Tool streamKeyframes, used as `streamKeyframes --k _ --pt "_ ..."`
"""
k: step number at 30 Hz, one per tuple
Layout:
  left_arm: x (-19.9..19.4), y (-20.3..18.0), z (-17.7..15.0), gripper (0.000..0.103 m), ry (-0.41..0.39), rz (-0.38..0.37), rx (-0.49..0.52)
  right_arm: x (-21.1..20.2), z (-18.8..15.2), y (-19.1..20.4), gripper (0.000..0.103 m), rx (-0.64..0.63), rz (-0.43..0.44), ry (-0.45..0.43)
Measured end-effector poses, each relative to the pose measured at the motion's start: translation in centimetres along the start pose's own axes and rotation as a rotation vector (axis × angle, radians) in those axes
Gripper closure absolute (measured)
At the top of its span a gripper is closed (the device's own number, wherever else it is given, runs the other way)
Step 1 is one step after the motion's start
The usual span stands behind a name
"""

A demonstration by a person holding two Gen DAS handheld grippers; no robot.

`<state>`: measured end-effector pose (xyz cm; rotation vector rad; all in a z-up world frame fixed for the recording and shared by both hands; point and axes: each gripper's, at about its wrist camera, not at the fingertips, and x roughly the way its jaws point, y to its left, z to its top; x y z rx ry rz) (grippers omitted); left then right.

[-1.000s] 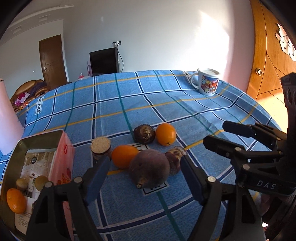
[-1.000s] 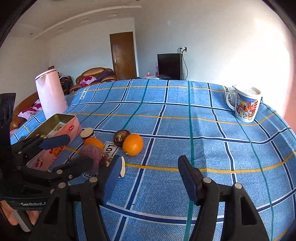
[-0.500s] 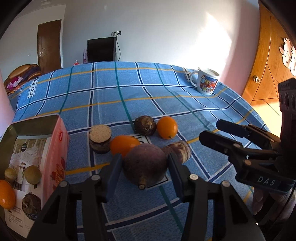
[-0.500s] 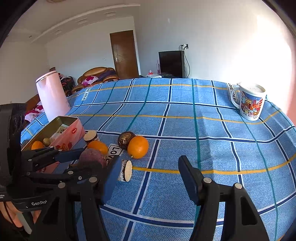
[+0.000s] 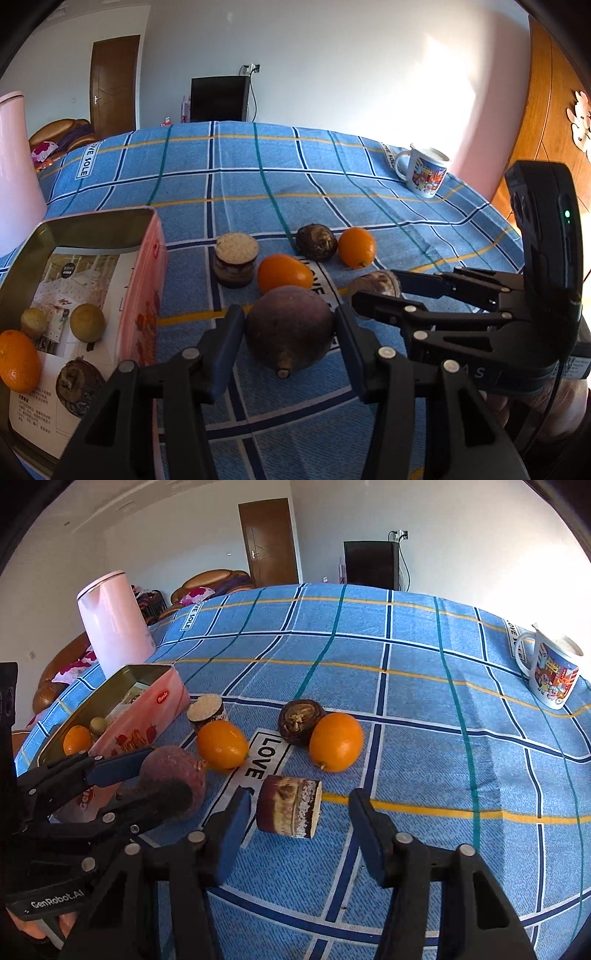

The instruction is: Organize fruits

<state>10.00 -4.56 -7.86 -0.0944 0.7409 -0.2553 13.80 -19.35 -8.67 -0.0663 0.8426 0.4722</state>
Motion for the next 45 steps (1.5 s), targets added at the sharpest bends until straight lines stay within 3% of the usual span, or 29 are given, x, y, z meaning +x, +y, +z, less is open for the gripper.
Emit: streamKeyframes --k 2,6,13,23,36,45 --pt "0.0 0.0 -0.1 0.051 -0.004 -0.005 -0.003 0.0 0.0 0.2 0.068 -0.012 0.014 0.000" --pt "-0.5 0.0 -0.4 0.051 -0.030 -0.015 -0.004 -0.8 0.0 0.7 0.070 -0.038 0.014 -0.043" --pt "-2.3 -0.6 -0.4 0.051 -0.128 0.010 0.022 -2.0 -0.1 0.8 0.070 -0.045 0.022 -0.114" --pt "-3.6 -0.7 -0.6 0.051 -0.208 0.027 0.023 -4.0 -0.4 1.0 0.070 -0.046 0.020 -0.224" --pt "-4.5 -1.3 -1.2 0.051 -0.264 0.052 0.061 -6.7 -1.2 1.2 0.070 -0.058 0.008 -0.374" --pt "-5.1 -1.8 -1.4 0.051 -0.298 0.062 0.088 -7.5 -1.7 1.4 0.070 -0.067 0.006 -0.425"
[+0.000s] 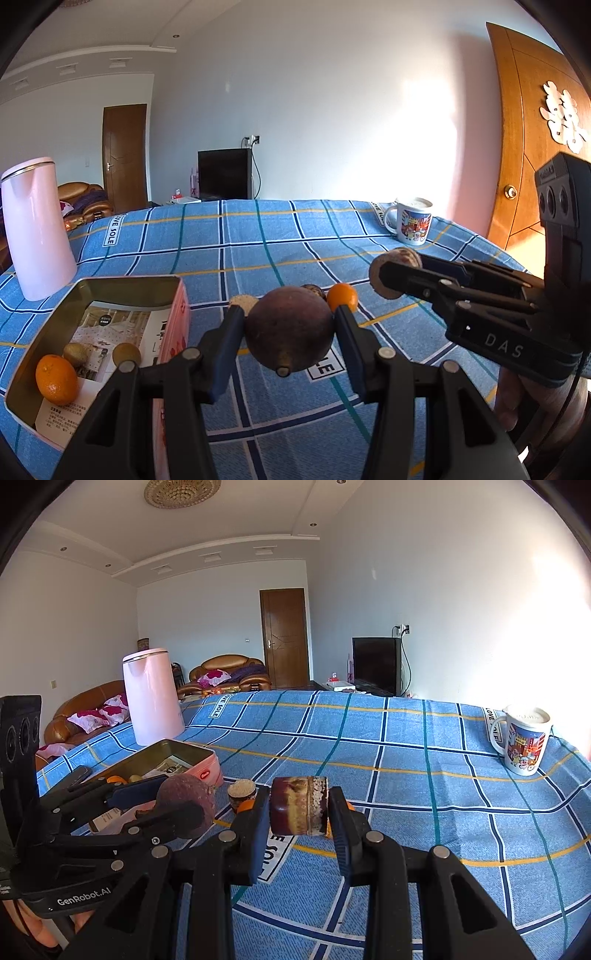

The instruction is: Organize fruits

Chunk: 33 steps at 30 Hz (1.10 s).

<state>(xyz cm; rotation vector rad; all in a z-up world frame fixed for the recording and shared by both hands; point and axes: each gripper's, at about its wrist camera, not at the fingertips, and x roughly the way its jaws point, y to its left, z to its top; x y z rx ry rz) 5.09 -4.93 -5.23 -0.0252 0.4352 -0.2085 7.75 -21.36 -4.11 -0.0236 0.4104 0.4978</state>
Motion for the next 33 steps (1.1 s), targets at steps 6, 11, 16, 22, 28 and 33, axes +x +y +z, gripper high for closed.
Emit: streamKeyframes --k 6,11,16,22,28,33 --pt "-0.4 -0.2 -0.1 0.051 -0.017 0.006 0.011 -0.5 -0.1 0.0 0.070 -0.005 0.000 -0.024" --pt "-1.2 -0.7 0.2 0.051 -0.055 0.023 0.039 -1.1 -0.2 0.1 0.070 -0.010 -0.001 -0.049" --pt "-1.7 -1.2 0.3 0.051 -0.086 0.032 0.063 -1.5 -0.1 0.2 0.070 -0.013 -0.004 -0.074" --pt "-2.0 -1.2 0.5 0.051 -0.109 0.042 0.068 -2.0 -0.1 0.3 0.070 -0.013 -0.002 -0.103" --pt "-2.5 -1.5 0.7 0.051 -0.140 0.062 0.092 -2.2 -0.2 0.5 0.070 -0.032 -0.015 -0.119" --pt "-2.6 -1.8 0.7 0.051 -0.152 0.085 0.116 -2.3 -0.2 0.6 0.070 -0.033 -0.018 -0.116"
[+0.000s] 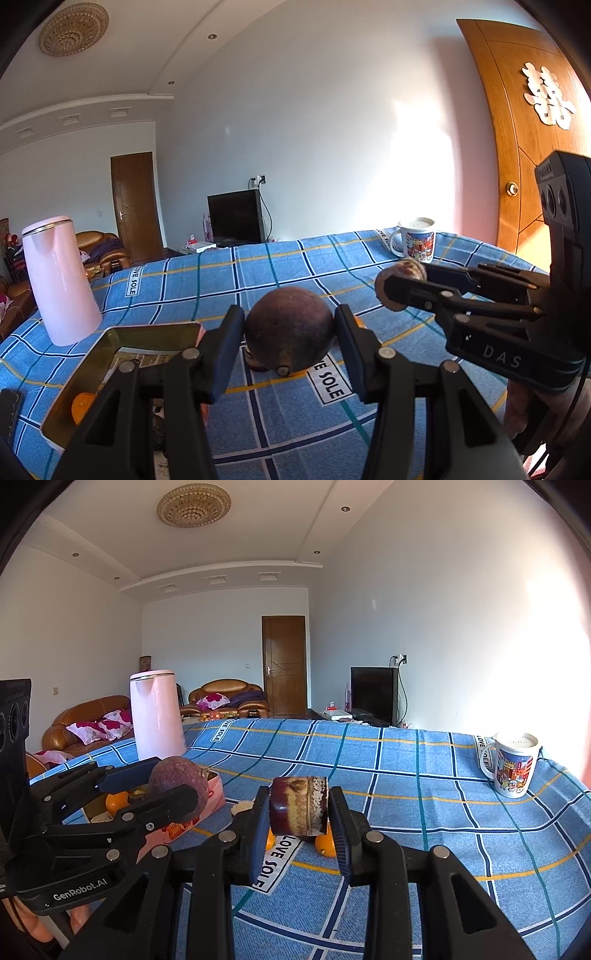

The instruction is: Organize fruits

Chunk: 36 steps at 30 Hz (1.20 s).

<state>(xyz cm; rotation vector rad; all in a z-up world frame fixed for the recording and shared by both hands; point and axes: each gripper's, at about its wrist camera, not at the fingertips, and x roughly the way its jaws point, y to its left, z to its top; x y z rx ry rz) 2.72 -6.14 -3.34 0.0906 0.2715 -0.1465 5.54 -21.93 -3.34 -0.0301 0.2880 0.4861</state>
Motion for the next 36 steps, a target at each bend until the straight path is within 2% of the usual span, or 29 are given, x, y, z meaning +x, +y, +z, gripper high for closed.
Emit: streamKeyframes --k 7,13,23,31,36 --pt "-0.3 0.2 0.0 0.051 -0.011 0.011 0.006 0.0 0.1 0.2 0.070 -0.011 -0.008 -0.004" --pt "-0.2 1.3 0.2 0.051 0.002 0.037 -0.008 0.9 0.3 0.7 0.070 -0.031 -0.005 0.035" --pt "0.5 8.3 0.3 0.051 0.070 0.115 -0.141 4.0 1.9 3.4 0.070 -0.067 0.080 0.107" --pt "1.3 15.6 -0.8 0.051 0.154 0.206 -0.258 7.8 4.1 8.1 0.070 -0.107 0.197 0.159" --pt "1.7 17.3 -1.8 0.051 0.194 0.219 -0.297 10.8 3.8 11.4 0.070 -0.145 0.255 0.216"
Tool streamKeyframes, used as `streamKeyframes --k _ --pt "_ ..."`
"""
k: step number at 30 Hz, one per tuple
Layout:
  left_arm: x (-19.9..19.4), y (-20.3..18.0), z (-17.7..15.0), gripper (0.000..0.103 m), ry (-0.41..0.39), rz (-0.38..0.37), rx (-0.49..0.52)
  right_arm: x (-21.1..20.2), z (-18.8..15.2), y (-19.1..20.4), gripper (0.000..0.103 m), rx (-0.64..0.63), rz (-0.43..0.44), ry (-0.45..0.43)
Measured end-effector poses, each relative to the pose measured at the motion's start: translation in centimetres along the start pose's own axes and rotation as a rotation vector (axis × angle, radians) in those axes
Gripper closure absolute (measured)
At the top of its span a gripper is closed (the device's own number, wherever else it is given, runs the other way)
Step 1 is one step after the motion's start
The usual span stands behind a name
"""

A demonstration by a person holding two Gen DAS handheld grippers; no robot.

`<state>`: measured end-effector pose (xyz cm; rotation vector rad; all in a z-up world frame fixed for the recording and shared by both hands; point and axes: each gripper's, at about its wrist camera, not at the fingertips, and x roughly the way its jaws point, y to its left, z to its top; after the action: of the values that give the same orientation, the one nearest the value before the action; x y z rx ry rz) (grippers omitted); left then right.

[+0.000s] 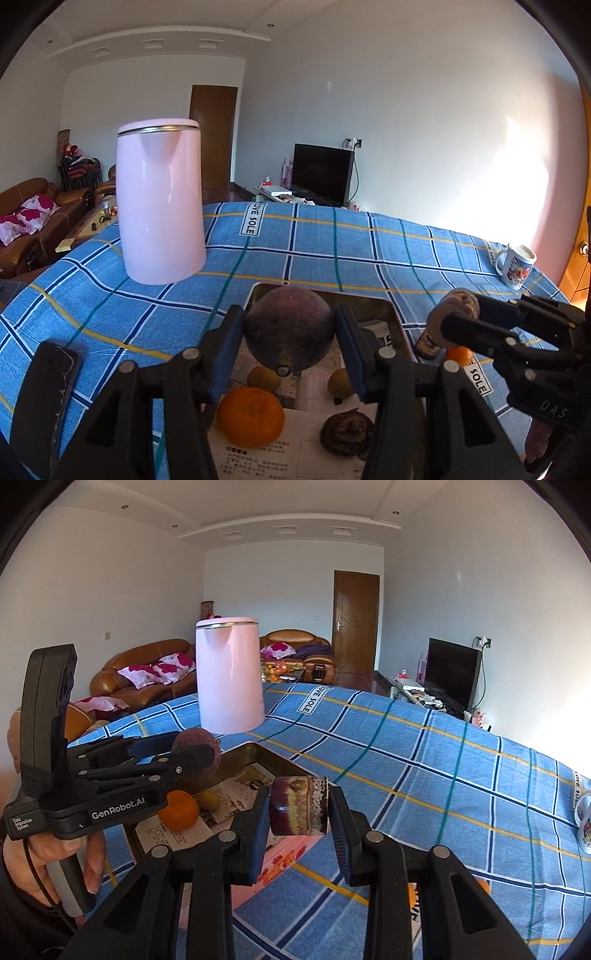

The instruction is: Organize fruits

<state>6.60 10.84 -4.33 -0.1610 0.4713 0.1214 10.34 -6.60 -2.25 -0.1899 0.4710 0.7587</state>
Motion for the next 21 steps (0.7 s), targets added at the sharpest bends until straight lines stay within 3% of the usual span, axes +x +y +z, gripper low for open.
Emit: streamKeyframes --k 10,13,15,21 --pt "1.7 1.3 -0.8 0.050 0.078 0.025 -0.012 5.4 -0.7 3.5 0.070 -0.035 0.034 0.129" --pt "1.1 1.6 -0.7 0.048 0.062 0.037 -0.024 6.4 -1.2 3.7 0.068 -0.039 0.043 0.170" --pt "0.3 1.4 -0.2 0.039 0.038 0.041 -0.022 5.9 -1.2 3.2 0.054 -0.029 0.048 0.153" --pt "-1.4 -2.8 1.0 0.031 -0.014 -0.027 0.043 1.2 -1.1 -1.6 0.045 0.012 -0.046 0.091"
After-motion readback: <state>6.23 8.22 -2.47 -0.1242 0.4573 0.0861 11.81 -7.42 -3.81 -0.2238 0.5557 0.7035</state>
